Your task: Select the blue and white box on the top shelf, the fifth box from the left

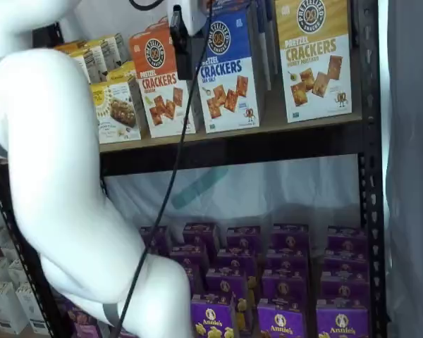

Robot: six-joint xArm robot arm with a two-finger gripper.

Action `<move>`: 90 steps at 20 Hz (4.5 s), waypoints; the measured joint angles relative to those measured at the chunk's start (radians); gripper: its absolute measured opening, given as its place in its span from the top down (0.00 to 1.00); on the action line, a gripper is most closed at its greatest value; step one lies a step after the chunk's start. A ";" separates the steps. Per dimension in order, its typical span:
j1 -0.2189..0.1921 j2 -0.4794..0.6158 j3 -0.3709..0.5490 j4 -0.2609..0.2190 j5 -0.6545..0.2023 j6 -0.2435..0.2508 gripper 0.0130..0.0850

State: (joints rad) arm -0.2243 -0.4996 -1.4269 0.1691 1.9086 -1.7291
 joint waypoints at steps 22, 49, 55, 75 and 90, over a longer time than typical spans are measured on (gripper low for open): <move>-0.177 -0.024 -0.027 0.409 -0.160 0.018 0.00; -0.070 0.181 -0.162 0.243 -0.323 0.005 0.00; -0.068 0.205 -0.173 0.232 -0.322 -0.002 0.00; -0.038 0.310 -0.281 0.136 -0.206 -0.002 0.00; -0.009 0.332 -0.313 0.060 -0.150 0.003 0.00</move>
State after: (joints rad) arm -0.2331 -0.1680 -1.7399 0.2286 1.7585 -1.7257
